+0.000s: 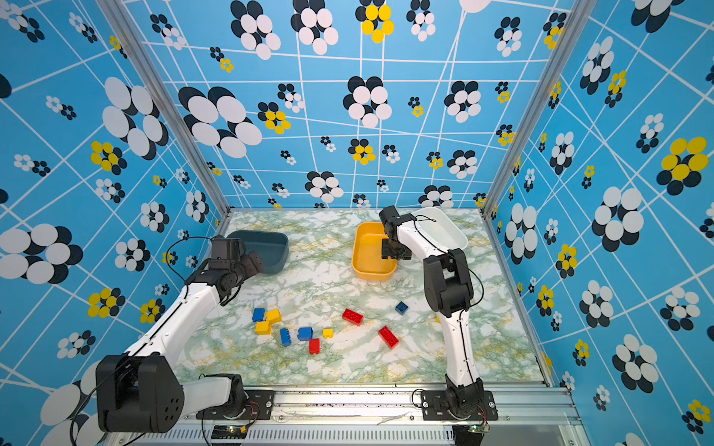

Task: Sort the legos into containers by color
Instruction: 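Grasp the teal tub rim with the left gripper while right holds yellow tub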

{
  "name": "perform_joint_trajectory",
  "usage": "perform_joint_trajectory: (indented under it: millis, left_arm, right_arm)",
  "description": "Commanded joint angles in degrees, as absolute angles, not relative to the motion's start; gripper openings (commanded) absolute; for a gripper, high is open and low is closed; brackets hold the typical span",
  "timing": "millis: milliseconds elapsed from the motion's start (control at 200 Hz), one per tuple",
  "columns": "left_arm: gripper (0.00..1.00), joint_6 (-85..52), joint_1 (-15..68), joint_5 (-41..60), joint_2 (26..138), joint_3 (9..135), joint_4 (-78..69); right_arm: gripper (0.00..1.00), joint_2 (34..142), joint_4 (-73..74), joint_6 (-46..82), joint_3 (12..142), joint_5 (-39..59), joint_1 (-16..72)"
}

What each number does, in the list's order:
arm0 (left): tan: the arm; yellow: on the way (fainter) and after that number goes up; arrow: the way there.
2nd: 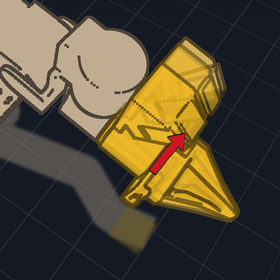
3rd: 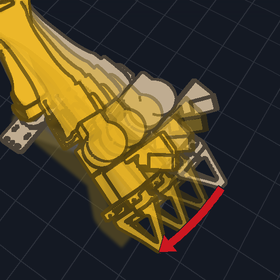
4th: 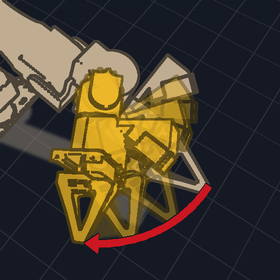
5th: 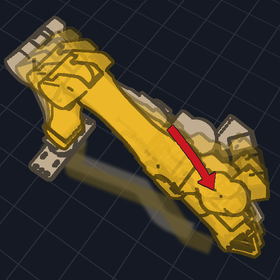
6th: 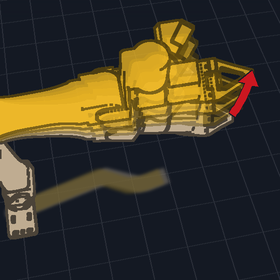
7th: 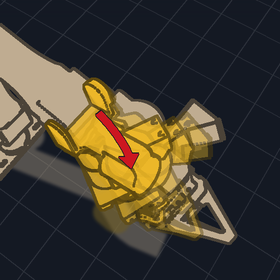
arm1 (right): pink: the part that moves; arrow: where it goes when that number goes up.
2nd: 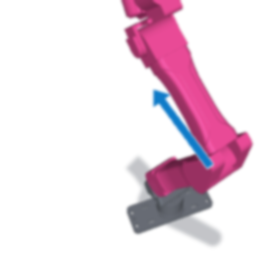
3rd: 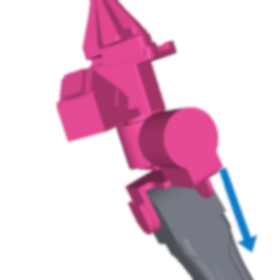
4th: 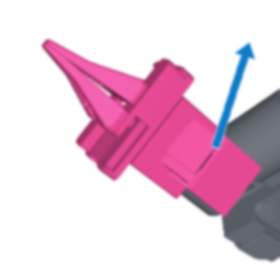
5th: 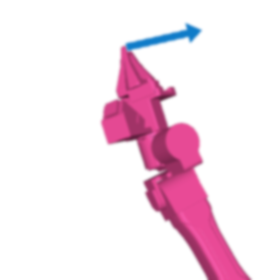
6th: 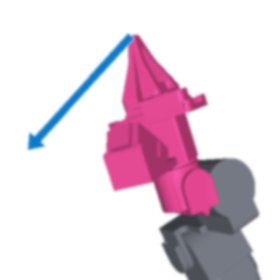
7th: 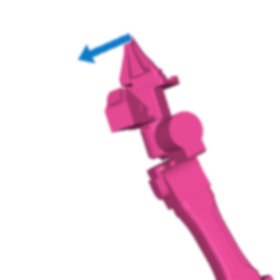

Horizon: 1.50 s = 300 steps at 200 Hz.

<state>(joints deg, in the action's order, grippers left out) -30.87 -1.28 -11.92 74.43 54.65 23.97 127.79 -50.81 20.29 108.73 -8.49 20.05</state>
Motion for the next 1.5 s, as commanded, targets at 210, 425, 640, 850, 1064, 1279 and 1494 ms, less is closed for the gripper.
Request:
perform_joint_trajectory:
  millis: [210, 425, 640, 850, 1064, 1279, 1494]
  left_arm:
    - [0.72, -41.3, -9.3, -0.5, 90.2, 67.6, 33.5]
    - [0.67, -42.2, -9.2, 0.5, 99.1, 73.4, 34.3]
    - [0.65, -42.7, -8.8, -0.3, 104.9, 77.2, 34.1]
    - [0.64, -42.6, -8.2, -1.3, 109.7, 81.3, 34.1]
    - [0.54, -42.9, -7.7, -1.7, 113.1, 83.6, 34.5]
    - [0.35, -42.7, -7.2, -1.4, 113.9, 83.6, 34.9]
    - [0.18, -39.5, -5.9, -1.8, 112.7, 83.8, 37.0]
  right_arm:
    - [0.77, 118.2, -57.5, 19.2, 113.0, -5.6, 19.8]
    - [0.79, 115.5, -59.7, 19.4, 113.7, -5.1, 19.5]
    - [0.79, 113.9, -60.0, 20.1, 112.9, -4.6, 19.3]
    - [0.79, 114.0, -59.7, 20.5, 112.3, -3.6, 19.2]
    - [0.79, 114.6, -60.0, 20.5, 113.2, -3.1, 19.1]
    - [0.77, 114.2, -59.9, 20.6, 112.8, -3.2, 18.9]
    - [0.77, 113.6, -59.4, 20.8, 112.1, -2.9, 18.8]
